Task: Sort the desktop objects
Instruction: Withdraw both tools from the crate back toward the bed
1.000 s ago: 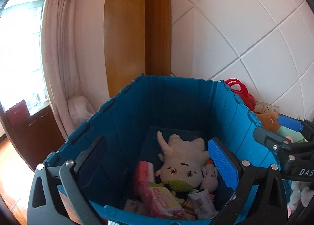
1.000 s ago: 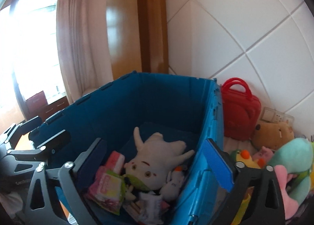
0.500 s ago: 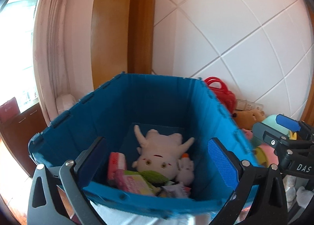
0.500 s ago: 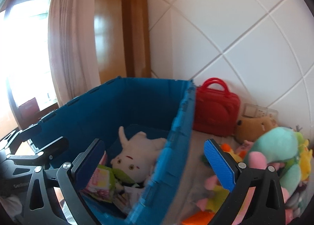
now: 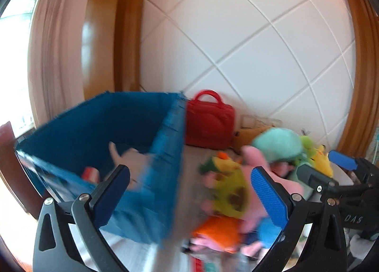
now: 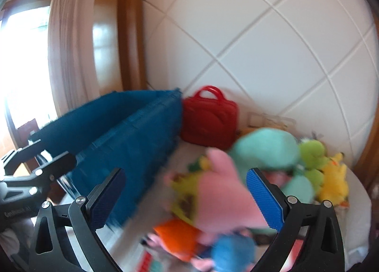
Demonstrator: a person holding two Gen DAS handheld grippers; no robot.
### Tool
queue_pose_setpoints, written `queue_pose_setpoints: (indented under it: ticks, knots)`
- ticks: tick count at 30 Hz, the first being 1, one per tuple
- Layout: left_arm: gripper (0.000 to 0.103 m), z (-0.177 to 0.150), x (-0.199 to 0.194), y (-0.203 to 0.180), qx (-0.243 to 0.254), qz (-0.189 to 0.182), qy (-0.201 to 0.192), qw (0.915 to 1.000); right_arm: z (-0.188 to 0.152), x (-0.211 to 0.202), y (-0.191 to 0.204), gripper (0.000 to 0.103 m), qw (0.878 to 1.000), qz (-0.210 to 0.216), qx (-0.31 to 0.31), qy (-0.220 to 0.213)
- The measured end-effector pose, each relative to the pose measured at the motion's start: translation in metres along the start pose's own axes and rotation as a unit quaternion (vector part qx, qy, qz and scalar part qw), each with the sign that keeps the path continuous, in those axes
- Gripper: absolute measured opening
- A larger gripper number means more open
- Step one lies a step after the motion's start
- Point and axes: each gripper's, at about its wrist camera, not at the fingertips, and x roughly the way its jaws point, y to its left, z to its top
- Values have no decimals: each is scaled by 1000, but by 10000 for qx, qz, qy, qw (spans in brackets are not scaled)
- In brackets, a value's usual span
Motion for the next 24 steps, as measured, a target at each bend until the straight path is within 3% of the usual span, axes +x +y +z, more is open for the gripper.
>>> queue_pose_setpoints:
  ticks: [5, 12, 24]
  knots:
    - [103, -32, 9, -62, 141, -160, 447, 9988, -39, -22, -77, 103, 9987, -248, 257, 356]
    - [103, -70, 31, -106, 300, -310, 1008, 9940, -81, -36, -147, 103, 9927, -611, 727, 744]
    - [103, -107, 71, -135, 463, -633, 1523, 9852, -126, -24, -196, 103, 9805, -1050, 1201, 1150]
